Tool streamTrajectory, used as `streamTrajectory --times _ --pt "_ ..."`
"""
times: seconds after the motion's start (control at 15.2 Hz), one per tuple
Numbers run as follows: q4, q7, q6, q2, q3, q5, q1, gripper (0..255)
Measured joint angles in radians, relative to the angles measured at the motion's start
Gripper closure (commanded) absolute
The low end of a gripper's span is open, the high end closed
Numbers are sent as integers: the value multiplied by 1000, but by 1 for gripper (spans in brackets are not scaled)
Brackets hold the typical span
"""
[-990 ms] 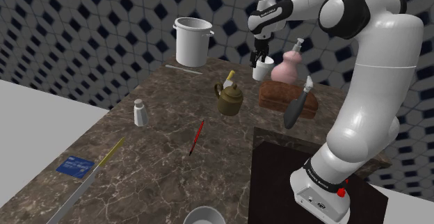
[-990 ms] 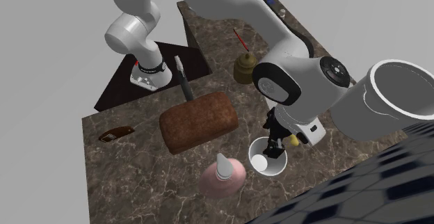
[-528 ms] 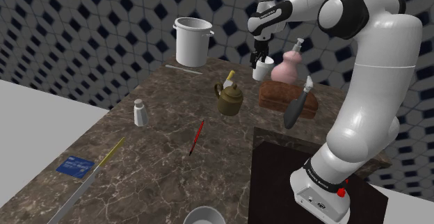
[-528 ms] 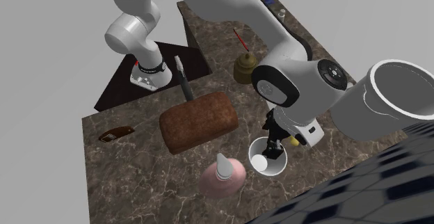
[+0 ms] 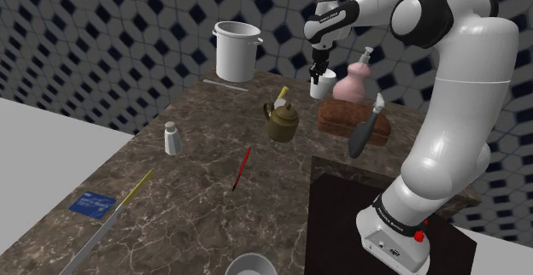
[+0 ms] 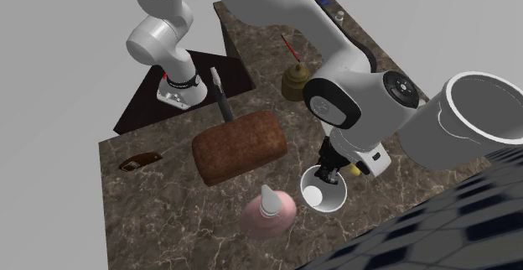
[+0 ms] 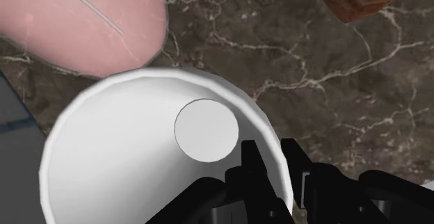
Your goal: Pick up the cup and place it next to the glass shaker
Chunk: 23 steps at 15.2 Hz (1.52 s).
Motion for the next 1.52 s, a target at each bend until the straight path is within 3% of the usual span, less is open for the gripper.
streamTrajectory --times 0.33,1.52 --pt "9 -1 -14 -3 0 0 0 255" --pt "157 -23 -224 -68 -6 -8 5 255"
